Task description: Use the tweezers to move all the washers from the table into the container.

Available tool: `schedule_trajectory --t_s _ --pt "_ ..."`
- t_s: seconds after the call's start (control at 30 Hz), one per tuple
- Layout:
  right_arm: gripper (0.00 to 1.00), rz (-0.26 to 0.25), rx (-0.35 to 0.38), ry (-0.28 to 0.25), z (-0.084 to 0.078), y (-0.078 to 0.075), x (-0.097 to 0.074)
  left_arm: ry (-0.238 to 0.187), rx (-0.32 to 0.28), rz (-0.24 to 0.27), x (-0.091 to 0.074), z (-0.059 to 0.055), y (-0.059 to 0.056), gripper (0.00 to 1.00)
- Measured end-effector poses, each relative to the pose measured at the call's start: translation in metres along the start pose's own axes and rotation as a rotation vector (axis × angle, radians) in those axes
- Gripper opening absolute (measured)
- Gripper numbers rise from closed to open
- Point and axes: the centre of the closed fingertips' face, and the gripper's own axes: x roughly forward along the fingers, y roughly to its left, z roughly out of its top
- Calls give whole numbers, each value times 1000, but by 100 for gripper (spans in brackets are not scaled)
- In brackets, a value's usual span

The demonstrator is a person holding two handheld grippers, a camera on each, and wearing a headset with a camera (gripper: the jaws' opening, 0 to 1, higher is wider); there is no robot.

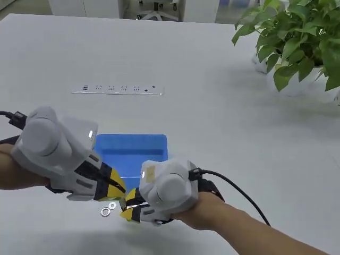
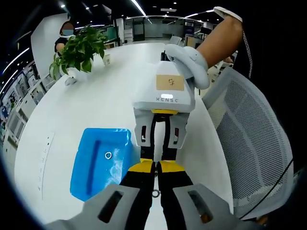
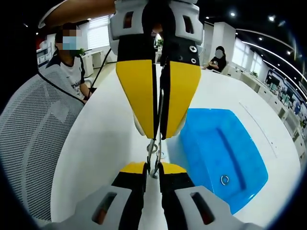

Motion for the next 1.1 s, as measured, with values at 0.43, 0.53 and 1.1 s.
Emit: schedule_trajectory --t_s 0.43,0.53,1.1 --pt "12 -9 11 -3 -1 0 0 2 6 -12 1 2 -2 6" --pt "11 -10 10 -2 -1 0 0 2 6 -12 2 2 -2 6" --pt "10 -2 9 2 0 3 -2 18 10 -12 -2 1 -6 6"
